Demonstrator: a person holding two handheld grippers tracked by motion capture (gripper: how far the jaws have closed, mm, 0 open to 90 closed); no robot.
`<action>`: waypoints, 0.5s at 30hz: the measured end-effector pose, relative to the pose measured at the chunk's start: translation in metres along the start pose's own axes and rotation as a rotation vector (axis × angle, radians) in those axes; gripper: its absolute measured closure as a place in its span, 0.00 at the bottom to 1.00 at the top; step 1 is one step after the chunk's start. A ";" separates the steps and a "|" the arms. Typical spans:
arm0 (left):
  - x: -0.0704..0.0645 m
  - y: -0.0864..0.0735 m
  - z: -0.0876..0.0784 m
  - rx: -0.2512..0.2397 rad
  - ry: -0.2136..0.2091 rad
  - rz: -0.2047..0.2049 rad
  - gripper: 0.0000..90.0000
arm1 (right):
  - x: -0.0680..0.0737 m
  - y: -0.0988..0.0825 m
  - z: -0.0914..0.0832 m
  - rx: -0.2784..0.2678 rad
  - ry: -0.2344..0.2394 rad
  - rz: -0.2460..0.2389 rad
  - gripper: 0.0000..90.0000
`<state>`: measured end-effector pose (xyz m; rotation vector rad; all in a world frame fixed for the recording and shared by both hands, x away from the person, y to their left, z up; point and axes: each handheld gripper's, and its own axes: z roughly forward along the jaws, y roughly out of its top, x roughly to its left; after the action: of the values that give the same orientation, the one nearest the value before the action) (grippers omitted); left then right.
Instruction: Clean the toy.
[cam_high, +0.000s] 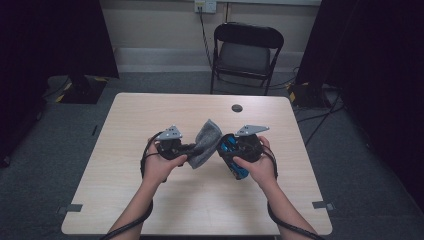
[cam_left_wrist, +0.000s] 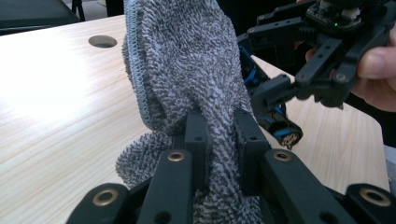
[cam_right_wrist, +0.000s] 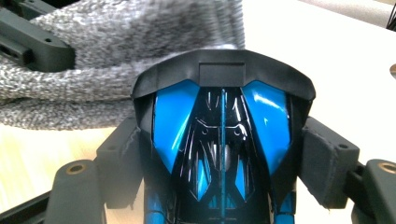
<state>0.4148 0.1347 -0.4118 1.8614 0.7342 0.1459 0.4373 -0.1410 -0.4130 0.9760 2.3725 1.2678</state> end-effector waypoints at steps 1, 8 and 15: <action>0.001 -0.001 -0.001 0.006 -0.002 0.000 0.87 | -0.001 0.000 0.000 -0.002 -0.003 0.003 0.28; 0.006 -0.009 -0.011 0.030 -0.009 -0.002 0.87 | -0.008 0.000 -0.005 -0.004 -0.014 0.016 0.28; 0.018 -0.019 -0.024 0.058 0.058 -0.029 0.87 | -0.010 -0.003 -0.009 -0.016 -0.006 0.026 0.28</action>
<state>0.4110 0.1681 -0.4226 1.9073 0.8128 0.1622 0.4387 -0.1541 -0.4106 1.0074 2.3486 1.2892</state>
